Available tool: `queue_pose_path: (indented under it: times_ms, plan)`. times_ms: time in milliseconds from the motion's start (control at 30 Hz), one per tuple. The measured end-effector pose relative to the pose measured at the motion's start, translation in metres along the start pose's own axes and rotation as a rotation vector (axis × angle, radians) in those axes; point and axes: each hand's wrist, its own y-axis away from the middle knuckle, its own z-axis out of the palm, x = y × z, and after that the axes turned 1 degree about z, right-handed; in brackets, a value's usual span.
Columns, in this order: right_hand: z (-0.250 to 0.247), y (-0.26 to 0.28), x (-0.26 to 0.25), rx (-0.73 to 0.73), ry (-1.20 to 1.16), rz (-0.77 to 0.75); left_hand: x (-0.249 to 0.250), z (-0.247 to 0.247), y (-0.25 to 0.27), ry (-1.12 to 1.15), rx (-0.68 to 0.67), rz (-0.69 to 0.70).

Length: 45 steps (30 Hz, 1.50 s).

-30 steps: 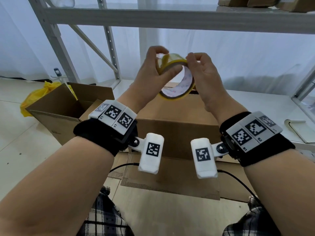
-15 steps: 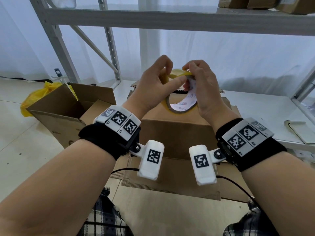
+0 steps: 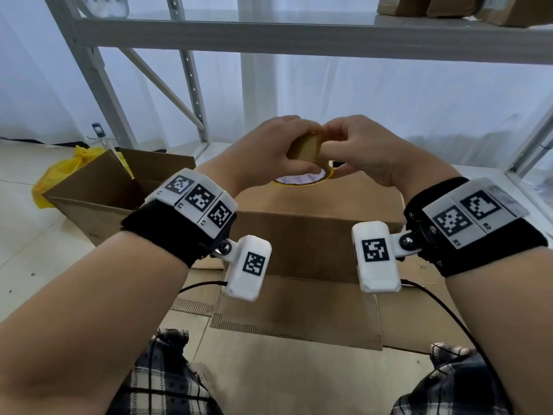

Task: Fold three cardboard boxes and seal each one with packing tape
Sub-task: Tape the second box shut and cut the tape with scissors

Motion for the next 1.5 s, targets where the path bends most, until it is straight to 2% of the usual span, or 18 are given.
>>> queue_pose_path:
  times_ms: [167, 400, 467, 533, 700, 867, 967, 1100, 1500]
  plan:
    - [-0.01, 0.001, -0.01, -0.058, -0.035, -0.017, -0.002, -0.018, 0.0, 0.006, -0.001, 0.025]
    - [-0.003, -0.003, -0.016, -0.191, -0.003, 0.097, -0.002, -0.03, 0.003, -0.015, -0.132, -0.055]
    - [0.002, -0.004, -0.019, -0.15, 0.015, 0.09, 0.0, -0.029, 0.006, -0.032, -0.129, -0.078]
    - [0.009, -0.006, -0.018, -0.045, 0.003, 0.06, 0.001, -0.026, 0.009, -0.005, -0.077, -0.11]
    - [0.03, -0.012, -0.014, 0.184, -0.312, -0.016, 0.006, -0.013, 0.013, 0.227, 0.198, -0.17]
    - [0.033, -0.009, -0.021, 0.372, -0.265, 0.006, 0.018, -0.008, 0.009, 0.402, 0.288, -0.161]
    - [0.033, -0.007, -0.021, 0.411, -0.271, 0.034, 0.025, -0.01, 0.008, 0.517, 0.329, -0.183]
    - [0.029, -0.004, -0.021, 0.424, -0.272, 0.063, 0.032, -0.008, 0.009, 0.575, 0.306, -0.192]
    - [0.024, -0.005, -0.022, 0.426, -0.309, 0.091, 0.04, -0.013, 0.0, 0.589, 0.257, -0.232]
